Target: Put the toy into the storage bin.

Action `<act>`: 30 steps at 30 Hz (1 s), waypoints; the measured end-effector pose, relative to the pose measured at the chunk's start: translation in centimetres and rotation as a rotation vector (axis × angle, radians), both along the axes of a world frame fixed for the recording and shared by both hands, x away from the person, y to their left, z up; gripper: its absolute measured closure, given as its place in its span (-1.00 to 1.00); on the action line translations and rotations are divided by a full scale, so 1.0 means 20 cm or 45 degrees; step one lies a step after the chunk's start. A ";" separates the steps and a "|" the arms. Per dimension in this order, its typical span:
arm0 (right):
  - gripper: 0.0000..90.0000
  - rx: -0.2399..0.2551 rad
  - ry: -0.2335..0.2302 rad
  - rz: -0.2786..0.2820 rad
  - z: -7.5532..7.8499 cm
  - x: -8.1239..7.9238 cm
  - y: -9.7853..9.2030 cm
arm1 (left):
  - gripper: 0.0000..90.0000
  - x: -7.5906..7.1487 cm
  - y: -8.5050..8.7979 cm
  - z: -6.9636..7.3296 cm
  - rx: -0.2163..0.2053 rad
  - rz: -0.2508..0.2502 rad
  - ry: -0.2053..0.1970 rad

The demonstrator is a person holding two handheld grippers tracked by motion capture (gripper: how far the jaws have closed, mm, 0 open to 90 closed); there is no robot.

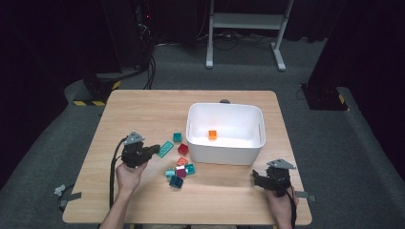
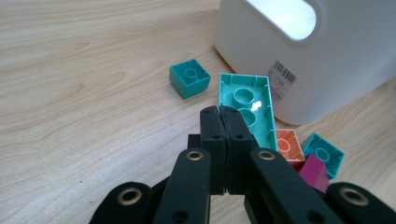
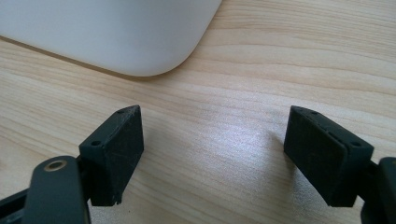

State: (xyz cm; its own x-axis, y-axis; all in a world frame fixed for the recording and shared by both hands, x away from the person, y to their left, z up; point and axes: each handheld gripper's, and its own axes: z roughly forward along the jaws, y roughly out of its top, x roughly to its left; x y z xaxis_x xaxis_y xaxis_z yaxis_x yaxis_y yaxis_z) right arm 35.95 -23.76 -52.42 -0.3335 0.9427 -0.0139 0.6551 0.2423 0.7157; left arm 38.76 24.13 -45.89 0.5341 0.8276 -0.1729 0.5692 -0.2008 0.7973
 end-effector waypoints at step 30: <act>-0.55 0.000 -0.001 -0.001 0.00 0.00 0.00 | 0.98 0.03 -0.04 0.27 -0.070 -0.053 -0.018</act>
State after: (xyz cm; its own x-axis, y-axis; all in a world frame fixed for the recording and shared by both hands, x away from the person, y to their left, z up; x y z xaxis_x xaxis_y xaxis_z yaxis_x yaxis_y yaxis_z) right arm 35.95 -23.76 -52.42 -0.3330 0.9428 -0.0142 0.6547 0.2421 0.7161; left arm 39.31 23.25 -40.58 0.5708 0.7938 -0.2098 0.5500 -0.1799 0.8156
